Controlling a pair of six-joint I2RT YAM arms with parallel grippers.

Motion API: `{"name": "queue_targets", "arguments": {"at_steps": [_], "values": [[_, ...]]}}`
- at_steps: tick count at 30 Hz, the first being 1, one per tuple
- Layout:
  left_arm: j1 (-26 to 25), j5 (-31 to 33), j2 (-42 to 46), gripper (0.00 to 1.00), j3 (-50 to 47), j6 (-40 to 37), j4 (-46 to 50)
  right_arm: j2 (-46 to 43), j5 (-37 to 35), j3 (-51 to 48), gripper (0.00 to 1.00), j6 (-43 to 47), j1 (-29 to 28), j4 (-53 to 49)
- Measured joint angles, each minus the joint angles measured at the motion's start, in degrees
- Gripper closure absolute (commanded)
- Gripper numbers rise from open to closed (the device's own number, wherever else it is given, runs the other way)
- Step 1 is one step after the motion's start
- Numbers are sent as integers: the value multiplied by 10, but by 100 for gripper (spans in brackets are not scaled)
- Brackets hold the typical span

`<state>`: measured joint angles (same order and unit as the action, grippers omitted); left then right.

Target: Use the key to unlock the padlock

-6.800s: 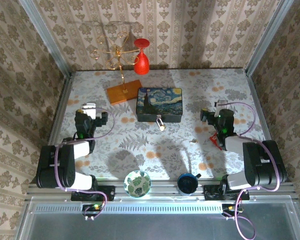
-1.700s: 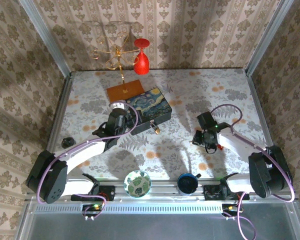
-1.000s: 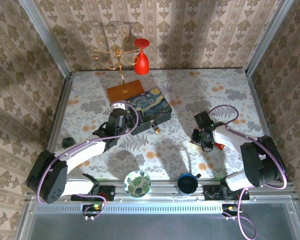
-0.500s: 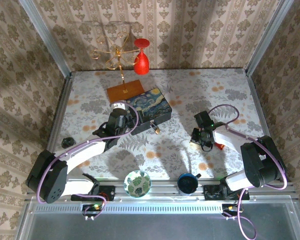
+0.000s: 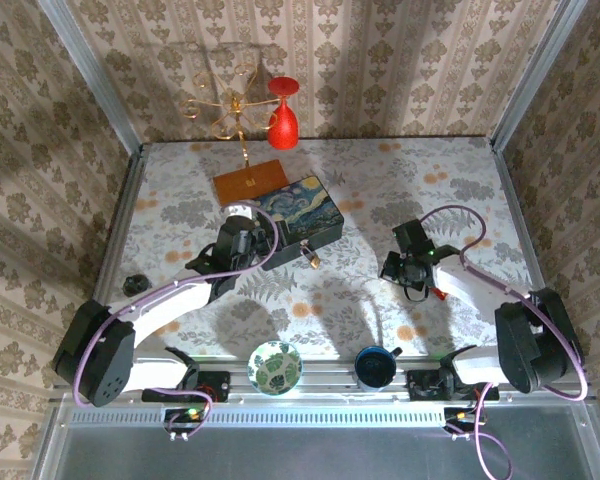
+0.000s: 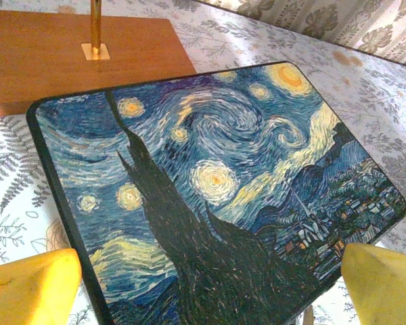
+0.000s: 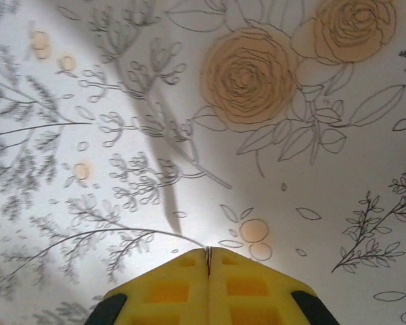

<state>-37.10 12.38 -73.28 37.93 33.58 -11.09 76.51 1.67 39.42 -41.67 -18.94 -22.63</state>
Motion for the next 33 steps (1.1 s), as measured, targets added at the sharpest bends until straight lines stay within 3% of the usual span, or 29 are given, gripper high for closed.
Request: {"name": "queue_targets", "arguments": {"at_steps": [6, 15, 23, 30, 33], "values": [[0, -38, 0, 0, 3, -54, -23, -36, 16, 33, 100, 17, -20, -12], [-7, -166, -2, 16, -38, -135, -162, -73, 37, 97, 100, 2, -46, -30], [-95, -212, -71, 25, -36, -219, -220, -101, 50, 105, 100, -40, -65, -27], [-163, -205, -174, 29, -4, -264, -295, -110, 48, 105, 100, -66, -74, -27], [-189, -194, -215, 36, -2, -282, -361, -115, 48, 105, 100, -73, -75, -26]]}}
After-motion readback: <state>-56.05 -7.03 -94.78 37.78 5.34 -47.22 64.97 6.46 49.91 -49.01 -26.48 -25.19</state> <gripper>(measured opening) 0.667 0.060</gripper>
